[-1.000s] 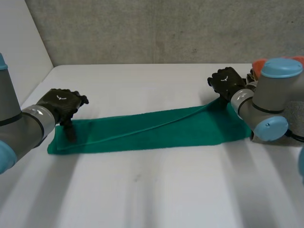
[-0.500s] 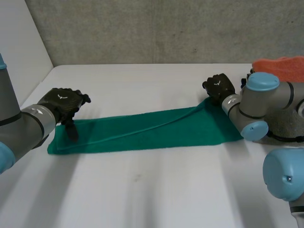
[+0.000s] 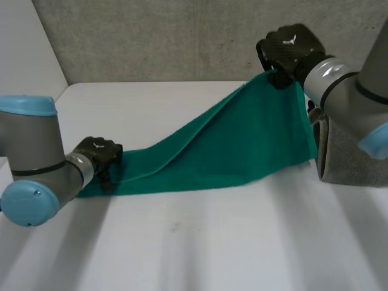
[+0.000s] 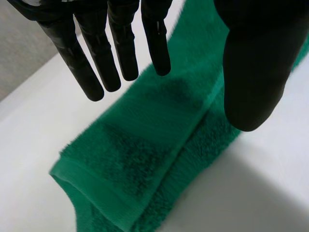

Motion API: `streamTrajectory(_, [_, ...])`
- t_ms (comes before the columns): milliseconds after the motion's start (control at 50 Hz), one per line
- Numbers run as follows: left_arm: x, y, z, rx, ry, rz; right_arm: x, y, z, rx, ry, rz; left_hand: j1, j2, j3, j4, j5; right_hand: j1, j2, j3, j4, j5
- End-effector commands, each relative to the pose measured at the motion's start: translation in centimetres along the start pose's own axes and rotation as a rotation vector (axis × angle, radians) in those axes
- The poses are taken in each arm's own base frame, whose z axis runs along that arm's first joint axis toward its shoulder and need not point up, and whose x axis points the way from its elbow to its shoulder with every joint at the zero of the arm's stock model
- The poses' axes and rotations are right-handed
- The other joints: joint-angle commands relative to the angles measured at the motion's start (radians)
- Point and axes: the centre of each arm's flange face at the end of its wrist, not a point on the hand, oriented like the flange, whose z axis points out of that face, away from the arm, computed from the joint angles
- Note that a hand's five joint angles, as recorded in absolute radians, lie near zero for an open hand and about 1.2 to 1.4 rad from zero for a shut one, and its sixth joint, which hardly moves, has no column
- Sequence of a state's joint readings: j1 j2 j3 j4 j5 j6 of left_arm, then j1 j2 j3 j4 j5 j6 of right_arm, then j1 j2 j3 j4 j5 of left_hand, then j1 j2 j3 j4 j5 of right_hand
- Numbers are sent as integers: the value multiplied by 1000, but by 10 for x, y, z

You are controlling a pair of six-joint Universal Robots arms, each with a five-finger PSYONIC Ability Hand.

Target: Fold the laundry.

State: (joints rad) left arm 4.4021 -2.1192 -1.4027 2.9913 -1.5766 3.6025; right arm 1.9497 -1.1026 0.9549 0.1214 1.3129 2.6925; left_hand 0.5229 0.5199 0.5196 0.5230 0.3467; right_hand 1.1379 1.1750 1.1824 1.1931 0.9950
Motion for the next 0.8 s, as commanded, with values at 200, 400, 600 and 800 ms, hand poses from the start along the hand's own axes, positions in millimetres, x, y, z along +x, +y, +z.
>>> streamTrajectory(200, [-14, 13, 28, -20, -122, 59, -1, -25, -34, 43, 10, 33, 84, 87, 87, 84, 86, 258, 221, 214, 203, 227])
streamTrajectory(400, [-12, 19, 37, -30, -137, 153, -1, -20, -34, 30, 1, 33, 87, 90, 90, 87, 89, 258, 221, 214, 203, 227])
streamTrajectory(600, [-11, 20, 47, -19, -142, 157, -4, -13, -33, 14, -7, 35, 345, 348, 348, 345, 346, 258, 221, 214, 203, 227])
streamTrajectory(800, [-28, 10, 62, 6, -178, 143, -3, -1, -19, 30, 23, 1, 873, 876, 877, 873, 875, 258, 221, 214, 203, 227])
